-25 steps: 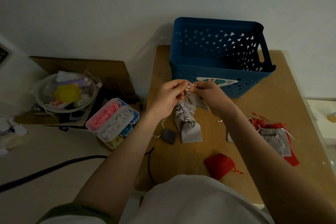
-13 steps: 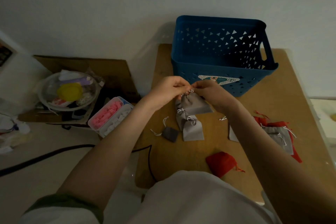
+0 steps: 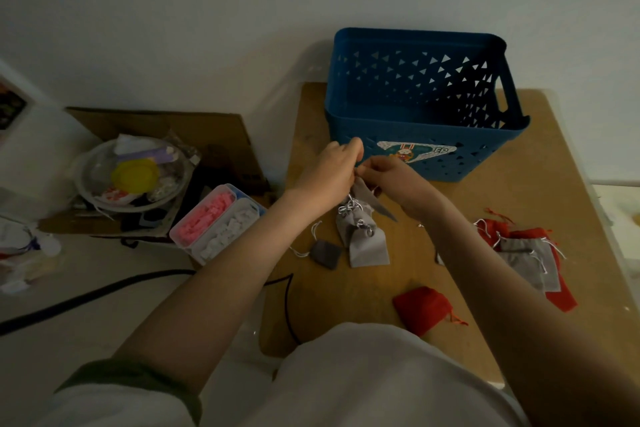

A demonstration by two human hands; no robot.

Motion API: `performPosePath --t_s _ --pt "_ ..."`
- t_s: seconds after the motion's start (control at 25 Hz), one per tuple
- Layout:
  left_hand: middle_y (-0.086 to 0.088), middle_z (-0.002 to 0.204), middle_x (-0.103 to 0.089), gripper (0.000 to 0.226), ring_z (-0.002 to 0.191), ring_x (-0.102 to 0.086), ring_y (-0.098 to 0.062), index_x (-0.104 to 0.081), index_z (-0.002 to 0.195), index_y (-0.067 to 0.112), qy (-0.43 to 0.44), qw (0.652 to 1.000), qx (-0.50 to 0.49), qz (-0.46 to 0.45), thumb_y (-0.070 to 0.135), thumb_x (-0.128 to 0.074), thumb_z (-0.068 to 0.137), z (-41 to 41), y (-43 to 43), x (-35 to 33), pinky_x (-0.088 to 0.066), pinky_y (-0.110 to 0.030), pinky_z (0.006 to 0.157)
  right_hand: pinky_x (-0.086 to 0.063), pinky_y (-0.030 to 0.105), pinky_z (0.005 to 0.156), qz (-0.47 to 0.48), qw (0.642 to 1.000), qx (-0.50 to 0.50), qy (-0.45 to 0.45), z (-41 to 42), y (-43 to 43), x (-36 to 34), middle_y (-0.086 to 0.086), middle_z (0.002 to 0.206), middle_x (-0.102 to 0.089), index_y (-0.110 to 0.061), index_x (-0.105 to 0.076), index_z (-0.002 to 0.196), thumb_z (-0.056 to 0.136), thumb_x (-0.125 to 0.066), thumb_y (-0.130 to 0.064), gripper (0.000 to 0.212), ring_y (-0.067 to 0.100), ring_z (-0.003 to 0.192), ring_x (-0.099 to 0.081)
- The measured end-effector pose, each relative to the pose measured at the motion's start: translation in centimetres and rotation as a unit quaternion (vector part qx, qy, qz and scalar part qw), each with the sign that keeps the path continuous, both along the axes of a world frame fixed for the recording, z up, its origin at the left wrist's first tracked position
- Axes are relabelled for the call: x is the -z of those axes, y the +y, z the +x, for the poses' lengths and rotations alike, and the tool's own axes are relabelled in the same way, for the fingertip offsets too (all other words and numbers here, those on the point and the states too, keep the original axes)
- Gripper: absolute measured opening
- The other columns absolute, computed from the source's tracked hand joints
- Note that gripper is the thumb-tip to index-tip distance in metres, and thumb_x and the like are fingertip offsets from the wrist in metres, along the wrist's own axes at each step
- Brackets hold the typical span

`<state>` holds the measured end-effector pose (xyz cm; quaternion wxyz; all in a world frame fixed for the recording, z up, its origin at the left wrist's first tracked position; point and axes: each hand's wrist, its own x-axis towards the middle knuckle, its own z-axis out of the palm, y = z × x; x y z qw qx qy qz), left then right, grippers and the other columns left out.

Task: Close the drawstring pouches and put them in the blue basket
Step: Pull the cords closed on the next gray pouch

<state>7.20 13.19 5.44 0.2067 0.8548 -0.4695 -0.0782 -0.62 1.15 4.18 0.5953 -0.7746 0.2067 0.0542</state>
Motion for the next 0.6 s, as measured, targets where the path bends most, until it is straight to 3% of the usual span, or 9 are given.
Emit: performPosePath --t_s 0.24,0.4,0.48,0.6 --pt "-0.011 0.103 -0.051 0.018 0.094 -0.044 -0.019 -0.047 0.113 0.003 0.014 0.998 -0.043 -0.051 0.006 -0.047 0.095 -0.16 0.29 0.23 -0.034 -0.025 0.073 -0.044 0.024 0.062 0.045 0.996 0.042 -0.072 0.24 0.09 0.48 0.005 0.078 -0.059 -0.013 -0.055 0.084 0.092 -0.060 -0.008 0.011 0.014 0.072 -0.054" --pt "-0.006 0.105 -0.056 0.024 0.101 -0.044 -0.011 -0.050 0.120 0.008 0.067 0.991 -0.067 -0.096 0.011 -0.049 0.096 0.18 0.09 0.21 -0.027 -0.012 0.076 -0.043 0.026 0.063 0.041 0.994 0.064 -0.082 0.28 0.09 0.34 0.006 0.080 -0.060 -0.009 -0.058 0.097 0.092 -0.059 -0.009 0.005 0.013 0.072 -0.054" --pt "-0.006 0.103 -0.059 0.022 0.098 -0.042 -0.009 -0.052 0.118 0.008 0.060 0.991 -0.055 -0.106 0.009 -0.050 0.095 0.20 0.05 0.27 -0.027 -0.012 0.076 -0.043 0.028 0.069 0.042 0.994 0.056 -0.083 0.26 -0.04 0.26 0.007 0.084 -0.062 -0.010 -0.063 0.104 0.092 -0.058 -0.008 0.012 0.015 0.078 -0.056" --pt "-0.010 0.103 -0.061 0.019 0.101 -0.047 -0.020 -0.054 0.112 0.004 0.014 0.993 -0.033 -0.115 0.006 -0.051 0.094 -0.17 -0.09 0.21 -0.028 -0.015 0.075 -0.045 0.032 0.077 0.051 0.993 0.061 -0.083 0.18 -0.12 0.05 0.005 0.086 -0.066 -0.012 -0.066 0.101 0.091 -0.056 -0.002 0.017 0.017 0.085 -0.059"
